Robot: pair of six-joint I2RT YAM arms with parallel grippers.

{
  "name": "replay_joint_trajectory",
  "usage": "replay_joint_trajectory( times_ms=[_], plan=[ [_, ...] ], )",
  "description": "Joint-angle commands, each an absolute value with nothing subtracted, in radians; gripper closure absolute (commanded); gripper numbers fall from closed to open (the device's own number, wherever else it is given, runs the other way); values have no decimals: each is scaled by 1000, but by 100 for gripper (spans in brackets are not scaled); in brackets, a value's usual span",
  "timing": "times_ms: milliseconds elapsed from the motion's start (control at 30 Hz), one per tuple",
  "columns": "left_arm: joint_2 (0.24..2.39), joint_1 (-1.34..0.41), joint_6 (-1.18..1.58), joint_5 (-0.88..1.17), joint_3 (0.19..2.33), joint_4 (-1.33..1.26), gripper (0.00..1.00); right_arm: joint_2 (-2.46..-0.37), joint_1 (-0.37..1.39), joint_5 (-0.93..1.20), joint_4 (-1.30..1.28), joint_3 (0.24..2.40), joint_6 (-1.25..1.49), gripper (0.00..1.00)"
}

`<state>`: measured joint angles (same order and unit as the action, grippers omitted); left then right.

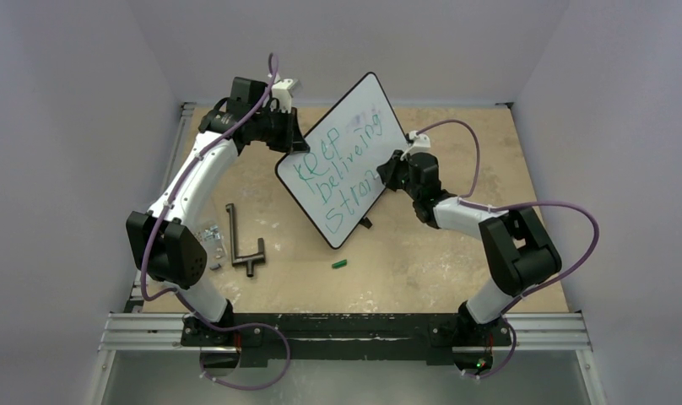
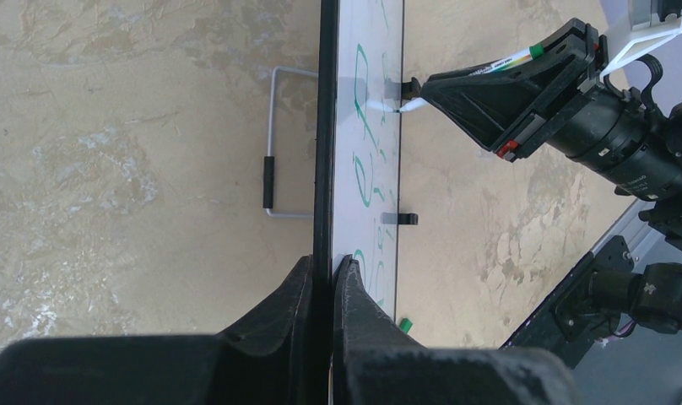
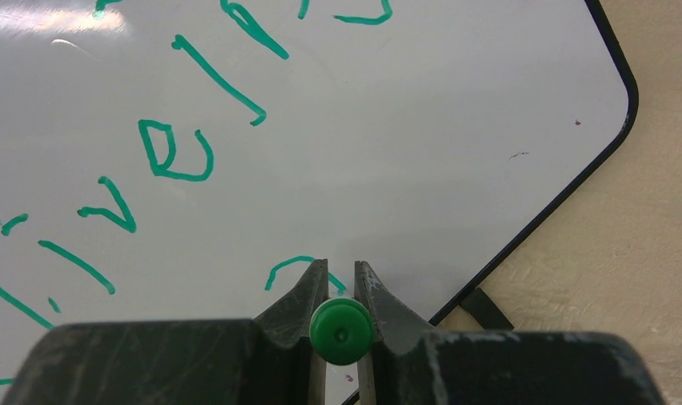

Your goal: Write a sentence on the whiteboard

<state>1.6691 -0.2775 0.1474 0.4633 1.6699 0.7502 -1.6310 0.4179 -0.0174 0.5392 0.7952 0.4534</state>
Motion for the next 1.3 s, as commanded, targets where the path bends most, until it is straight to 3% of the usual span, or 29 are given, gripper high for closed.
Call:
replay_joint_trajectory(
  times_ms=[0,400,1267],
  plan=[
    [1646,-258,55,215,1655,783,100,-1578,429,-11,512,800,468,100],
    [1644,-259,55,216,1654,783,100,-1503,357,-23,485,829,463,100],
    [1643,-259,55,218,1656,783,100,-1687,298,76,552,980,518,100]
  ],
)
